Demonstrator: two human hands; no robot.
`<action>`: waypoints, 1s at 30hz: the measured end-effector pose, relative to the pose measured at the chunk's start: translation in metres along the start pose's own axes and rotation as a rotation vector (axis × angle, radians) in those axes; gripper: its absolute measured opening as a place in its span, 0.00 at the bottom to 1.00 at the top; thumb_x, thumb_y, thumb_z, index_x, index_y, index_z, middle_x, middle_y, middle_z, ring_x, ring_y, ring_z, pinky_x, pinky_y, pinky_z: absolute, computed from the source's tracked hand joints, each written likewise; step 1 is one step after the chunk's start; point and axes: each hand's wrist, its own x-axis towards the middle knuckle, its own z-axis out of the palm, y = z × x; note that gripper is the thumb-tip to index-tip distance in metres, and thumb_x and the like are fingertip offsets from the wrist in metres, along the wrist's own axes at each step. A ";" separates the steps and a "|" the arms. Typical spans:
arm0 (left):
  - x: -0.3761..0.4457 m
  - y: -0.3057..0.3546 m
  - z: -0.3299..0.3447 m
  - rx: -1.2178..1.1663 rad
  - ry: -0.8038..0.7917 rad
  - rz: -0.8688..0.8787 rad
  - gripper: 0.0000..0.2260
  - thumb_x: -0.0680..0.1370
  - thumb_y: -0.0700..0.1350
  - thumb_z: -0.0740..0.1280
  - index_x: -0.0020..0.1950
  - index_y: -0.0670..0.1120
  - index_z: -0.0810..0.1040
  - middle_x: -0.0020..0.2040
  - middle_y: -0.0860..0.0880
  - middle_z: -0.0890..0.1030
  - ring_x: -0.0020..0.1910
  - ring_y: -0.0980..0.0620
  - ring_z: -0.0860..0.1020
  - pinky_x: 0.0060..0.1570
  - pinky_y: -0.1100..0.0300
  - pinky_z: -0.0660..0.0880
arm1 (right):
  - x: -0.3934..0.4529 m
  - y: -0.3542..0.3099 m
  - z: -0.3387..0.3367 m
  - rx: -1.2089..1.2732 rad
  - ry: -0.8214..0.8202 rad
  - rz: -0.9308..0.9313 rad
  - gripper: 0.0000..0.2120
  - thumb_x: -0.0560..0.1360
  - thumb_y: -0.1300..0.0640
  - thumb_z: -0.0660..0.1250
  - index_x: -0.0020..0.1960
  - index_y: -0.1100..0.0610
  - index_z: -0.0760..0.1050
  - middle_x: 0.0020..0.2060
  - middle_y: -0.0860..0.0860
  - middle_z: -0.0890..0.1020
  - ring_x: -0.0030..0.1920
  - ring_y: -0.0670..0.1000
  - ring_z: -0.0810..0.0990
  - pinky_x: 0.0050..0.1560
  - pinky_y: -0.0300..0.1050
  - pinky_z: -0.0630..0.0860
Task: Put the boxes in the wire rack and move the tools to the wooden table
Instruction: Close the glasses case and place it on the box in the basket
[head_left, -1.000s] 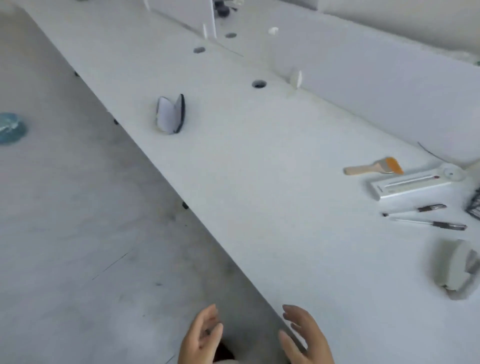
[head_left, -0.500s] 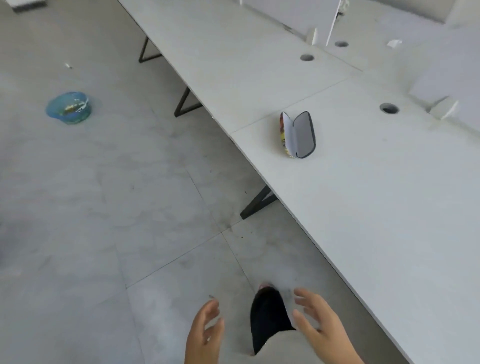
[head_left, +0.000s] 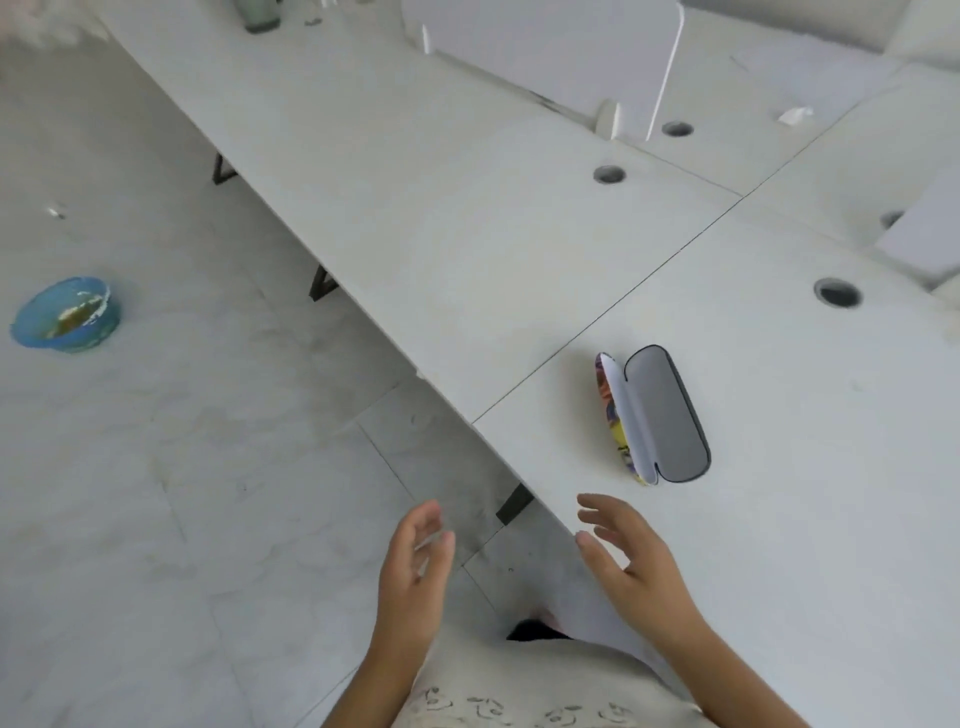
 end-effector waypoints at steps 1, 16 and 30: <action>0.015 0.001 0.002 0.002 -0.025 -0.005 0.12 0.76 0.38 0.60 0.50 0.56 0.71 0.52 0.61 0.74 0.52 0.66 0.72 0.46 0.71 0.69 | 0.005 0.000 -0.002 0.009 0.039 0.022 0.15 0.62 0.40 0.59 0.49 0.37 0.67 0.50 0.37 0.77 0.52 0.31 0.73 0.49 0.20 0.68; 0.257 0.058 0.087 0.395 -0.953 0.211 0.17 0.67 0.49 0.66 0.50 0.63 0.64 0.54 0.64 0.69 0.54 0.70 0.71 0.47 0.77 0.69 | 0.106 -0.020 -0.038 -0.316 0.698 0.676 0.42 0.60 0.51 0.77 0.68 0.59 0.60 0.68 0.58 0.66 0.67 0.60 0.61 0.67 0.56 0.61; 0.246 0.068 0.170 0.596 -1.353 0.151 0.30 0.69 0.40 0.69 0.68 0.49 0.60 0.62 0.53 0.68 0.62 0.54 0.68 0.63 0.57 0.68 | 0.095 -0.019 0.020 -0.246 0.670 0.810 0.57 0.61 0.43 0.73 0.70 0.54 0.33 0.71 0.50 0.54 0.68 0.51 0.61 0.59 0.39 0.68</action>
